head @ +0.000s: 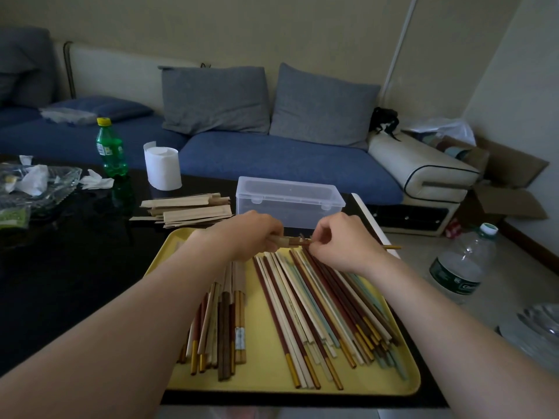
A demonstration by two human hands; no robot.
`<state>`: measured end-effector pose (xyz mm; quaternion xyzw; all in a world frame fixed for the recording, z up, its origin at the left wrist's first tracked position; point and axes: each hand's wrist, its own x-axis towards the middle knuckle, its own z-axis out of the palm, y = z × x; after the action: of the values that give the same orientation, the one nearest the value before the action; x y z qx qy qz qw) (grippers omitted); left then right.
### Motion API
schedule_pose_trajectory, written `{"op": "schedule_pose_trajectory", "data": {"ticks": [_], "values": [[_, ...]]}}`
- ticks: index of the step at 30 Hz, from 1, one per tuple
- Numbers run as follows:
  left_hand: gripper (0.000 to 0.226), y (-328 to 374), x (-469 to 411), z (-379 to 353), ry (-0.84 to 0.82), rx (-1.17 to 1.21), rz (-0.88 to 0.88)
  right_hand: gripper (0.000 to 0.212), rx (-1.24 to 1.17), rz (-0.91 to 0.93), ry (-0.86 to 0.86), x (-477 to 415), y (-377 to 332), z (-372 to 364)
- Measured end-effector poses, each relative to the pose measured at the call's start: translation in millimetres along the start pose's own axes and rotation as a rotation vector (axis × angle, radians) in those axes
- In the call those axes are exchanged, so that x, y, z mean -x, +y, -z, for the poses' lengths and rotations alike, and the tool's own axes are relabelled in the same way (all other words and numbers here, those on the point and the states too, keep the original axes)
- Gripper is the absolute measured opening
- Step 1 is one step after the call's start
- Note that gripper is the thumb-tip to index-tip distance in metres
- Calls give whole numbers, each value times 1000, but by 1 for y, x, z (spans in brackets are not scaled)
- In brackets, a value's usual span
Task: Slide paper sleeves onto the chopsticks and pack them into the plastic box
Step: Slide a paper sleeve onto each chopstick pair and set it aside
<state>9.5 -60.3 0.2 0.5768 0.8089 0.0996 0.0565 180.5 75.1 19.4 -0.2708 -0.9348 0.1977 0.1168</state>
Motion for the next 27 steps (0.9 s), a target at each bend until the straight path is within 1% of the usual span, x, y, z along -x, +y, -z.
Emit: {"op": "schedule_pose_trajectory", "data": {"ticks": [3,4,6,8,9,10,12,14,16,18,21,23,25,27], "values": [[11,4,0,0,3,11,-7,12,-2,69,-19,0,0,-5],[11,5,1,0,3,29,-9,16,-18,98,-22,0,-1,-7],[10,7,2,2,14,53,-9,35,-75,145,-13,-1,-4,-10],[10,7,2,3,36,54,2,47,-119,124,5,-2,-4,-8],[10,7,3,4,51,49,10,46,-118,83,24,-2,-2,-6],[10,7,3,5,66,47,18,40,-90,28,48,-2,2,-4],[10,6,5,5,92,46,34,26,118,-46,100,-3,11,0],[10,5,4,4,101,44,41,22,304,-95,81,-2,18,2],[8,5,3,4,86,52,44,15,307,-119,24,-1,21,2],[3,6,2,4,76,72,49,15,236,-90,-7,-1,21,2],[14,9,2,4,83,103,43,17,127,-32,-31,0,15,0],[29,10,2,4,123,130,53,15,87,-5,-57,0,11,-3],[47,11,2,5,188,147,72,21,48,16,-61,0,6,-3],[55,12,3,8,282,80,76,26,6,19,-41,-1,4,-2]]}}
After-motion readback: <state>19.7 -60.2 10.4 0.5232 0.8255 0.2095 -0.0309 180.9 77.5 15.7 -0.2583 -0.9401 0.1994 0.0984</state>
